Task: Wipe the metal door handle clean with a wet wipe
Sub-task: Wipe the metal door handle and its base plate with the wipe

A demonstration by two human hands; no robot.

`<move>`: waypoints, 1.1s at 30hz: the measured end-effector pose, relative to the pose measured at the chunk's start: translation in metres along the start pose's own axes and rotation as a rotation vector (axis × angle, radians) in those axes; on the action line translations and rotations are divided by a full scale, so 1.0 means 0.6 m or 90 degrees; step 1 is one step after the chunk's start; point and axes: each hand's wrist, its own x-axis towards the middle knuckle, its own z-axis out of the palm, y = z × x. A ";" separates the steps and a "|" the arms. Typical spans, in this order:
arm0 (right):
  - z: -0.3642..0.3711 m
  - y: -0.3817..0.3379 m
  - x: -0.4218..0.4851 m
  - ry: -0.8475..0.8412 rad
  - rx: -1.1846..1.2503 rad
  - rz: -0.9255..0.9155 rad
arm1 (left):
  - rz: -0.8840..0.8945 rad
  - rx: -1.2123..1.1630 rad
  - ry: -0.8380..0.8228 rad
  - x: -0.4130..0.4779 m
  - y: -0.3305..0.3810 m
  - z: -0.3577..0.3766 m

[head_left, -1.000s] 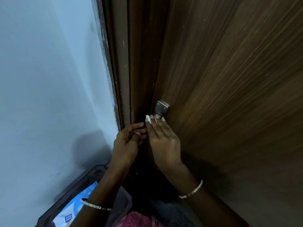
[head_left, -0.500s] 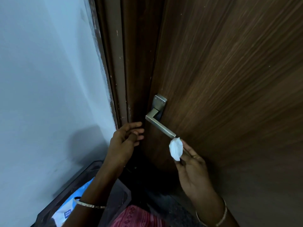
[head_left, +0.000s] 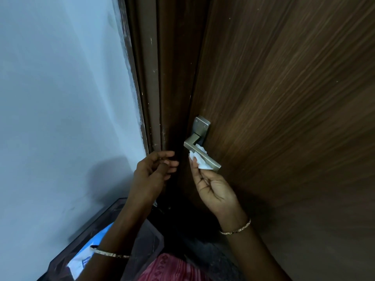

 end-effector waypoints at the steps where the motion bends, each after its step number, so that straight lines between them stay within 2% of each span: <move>1: -0.007 0.001 0.001 -0.013 0.011 0.001 | 0.000 -0.001 -0.002 -0.001 0.000 0.003; 7: -0.051 -0.021 -0.014 -0.056 0.009 -0.021 | 0.007 0.009 -0.010 0.003 0.006 0.009; 11: -0.054 -0.031 -0.009 -0.083 -0.032 0.004 | 0.012 0.015 -0.014 0.005 0.008 0.010; 15: -0.020 -0.017 0.024 -0.052 -0.079 0.019 | 0.021 0.017 -0.011 0.004 0.010 0.011; 24: -0.017 -0.016 0.024 -0.048 -0.009 0.064 | 0.005 0.018 -0.003 0.007 0.004 0.011; 27: -0.047 -0.038 -0.002 -0.087 -0.035 0.028 | 0.004 0.025 -0.003 0.009 0.003 0.013; 33: -0.066 -0.071 -0.035 -0.051 -0.290 -0.142 | 0.018 0.044 -0.023 0.006 0.007 0.023</move>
